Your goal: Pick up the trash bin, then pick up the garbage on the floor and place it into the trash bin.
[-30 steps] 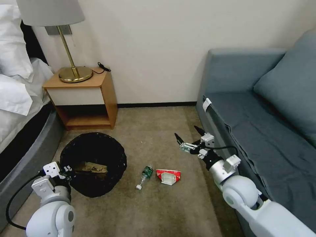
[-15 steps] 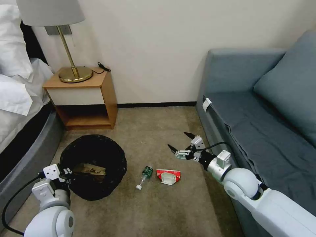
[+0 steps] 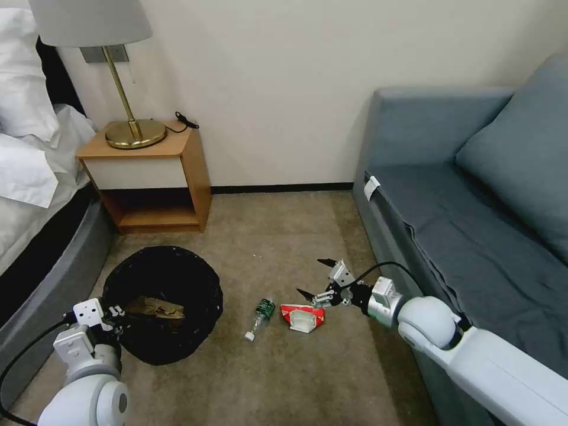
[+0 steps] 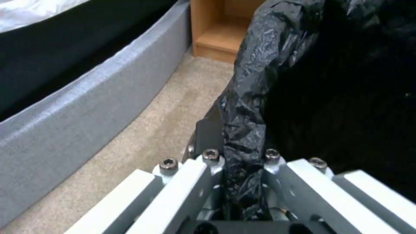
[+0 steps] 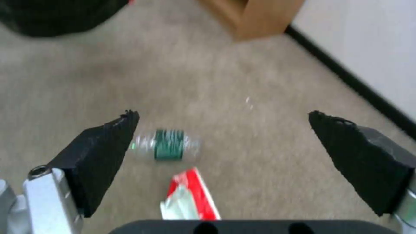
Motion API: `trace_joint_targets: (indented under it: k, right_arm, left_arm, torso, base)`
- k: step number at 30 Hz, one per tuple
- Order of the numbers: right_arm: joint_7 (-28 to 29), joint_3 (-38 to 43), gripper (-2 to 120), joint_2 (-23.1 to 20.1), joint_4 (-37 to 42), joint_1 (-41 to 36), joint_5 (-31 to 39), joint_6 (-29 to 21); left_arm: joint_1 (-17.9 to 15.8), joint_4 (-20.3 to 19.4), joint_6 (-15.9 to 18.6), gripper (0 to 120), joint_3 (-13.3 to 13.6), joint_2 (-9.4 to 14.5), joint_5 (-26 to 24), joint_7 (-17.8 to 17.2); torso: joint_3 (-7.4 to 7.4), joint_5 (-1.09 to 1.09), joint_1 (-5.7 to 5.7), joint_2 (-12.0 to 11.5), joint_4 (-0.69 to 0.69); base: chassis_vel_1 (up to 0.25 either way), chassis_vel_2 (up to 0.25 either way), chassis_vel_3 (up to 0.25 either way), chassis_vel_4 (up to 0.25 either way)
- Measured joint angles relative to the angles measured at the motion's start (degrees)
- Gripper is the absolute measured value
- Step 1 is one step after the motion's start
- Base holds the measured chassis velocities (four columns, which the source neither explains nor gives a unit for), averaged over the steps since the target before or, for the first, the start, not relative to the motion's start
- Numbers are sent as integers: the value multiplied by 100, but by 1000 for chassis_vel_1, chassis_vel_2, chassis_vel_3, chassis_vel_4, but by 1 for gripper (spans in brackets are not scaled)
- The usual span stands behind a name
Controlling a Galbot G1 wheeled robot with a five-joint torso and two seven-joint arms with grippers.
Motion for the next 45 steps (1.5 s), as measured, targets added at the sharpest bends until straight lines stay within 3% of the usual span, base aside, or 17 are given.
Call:
trace_joint_targets:
  k: [7,13,24,45]
  right_arm:
    - [-497,-823,100,206,-762,810,-294,-218]
    - [-1284,-1531,100,416,-1641,1411,-543,2]
    - [-1474,-2434,100,868,-2705,1975,-774,243]
    - [-1652,-2673,100,1470,-4000,2092,-1065,466]
  left_arm:
    - [10,46,-13,2,-59,-4,15,27]
    - [-10,47,-28,2,-124,4,3,37]
    - [-46,136,-94,2,-160,-19,-19,36]
    - [-66,211,-159,2,-186,-46,-25,35]
  torso:
    - [0,0,0,0,2]
    - [0,1,0,0,1]
    - [0,0,0,0,1]
    - [0,-1,0,0,1]
  base:
    - [0,0,0,0]
    - [0,0,0,0]
    - [0,0,0,0]
    - [0,0,0,0]
